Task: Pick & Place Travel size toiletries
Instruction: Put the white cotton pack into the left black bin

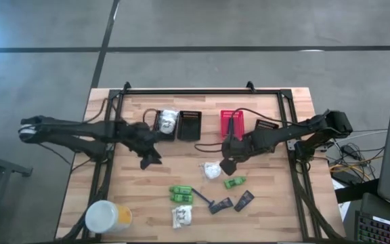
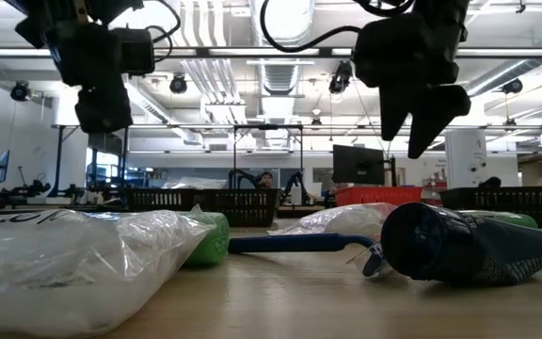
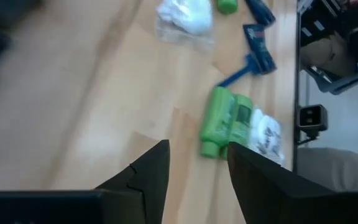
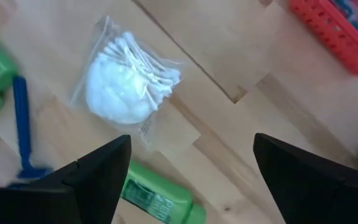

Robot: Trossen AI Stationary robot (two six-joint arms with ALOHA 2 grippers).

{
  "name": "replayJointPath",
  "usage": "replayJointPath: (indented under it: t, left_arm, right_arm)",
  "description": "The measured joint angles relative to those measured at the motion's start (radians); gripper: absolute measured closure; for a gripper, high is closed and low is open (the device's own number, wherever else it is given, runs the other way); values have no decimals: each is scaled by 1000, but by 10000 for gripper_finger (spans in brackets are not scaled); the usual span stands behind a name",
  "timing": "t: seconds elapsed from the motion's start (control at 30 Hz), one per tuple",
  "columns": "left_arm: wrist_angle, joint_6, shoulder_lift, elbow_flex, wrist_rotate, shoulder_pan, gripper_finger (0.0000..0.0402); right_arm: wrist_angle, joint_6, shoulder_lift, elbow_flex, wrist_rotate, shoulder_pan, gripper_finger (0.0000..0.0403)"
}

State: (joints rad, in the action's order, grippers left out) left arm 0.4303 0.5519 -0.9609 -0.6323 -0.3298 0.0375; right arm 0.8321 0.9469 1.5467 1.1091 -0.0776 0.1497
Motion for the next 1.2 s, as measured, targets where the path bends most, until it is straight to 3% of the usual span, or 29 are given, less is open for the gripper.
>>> replayJointPath:
  t: [0.27, 0.5, 0.83, 1.2]
  left_arm:
    - [-200, 253, -129, -5, 285, -389, 241]
    - [-356, 568, -334, -34, 384, -592, 241]
    - [-404, 663, -677, -197, 400, -616, 241]
    - [-386, 610, -742, -247, 393, -616, 241]
  right_arm:
    - [2, -200, 0, 0, 3, 43, 51]
    - [1, -337, 0, 0, -4, 91, 40]
    - [-1, -404, 0, 0, -34, 113, 39]
    - [-14, -404, 0, 0, -56, 119, 39]
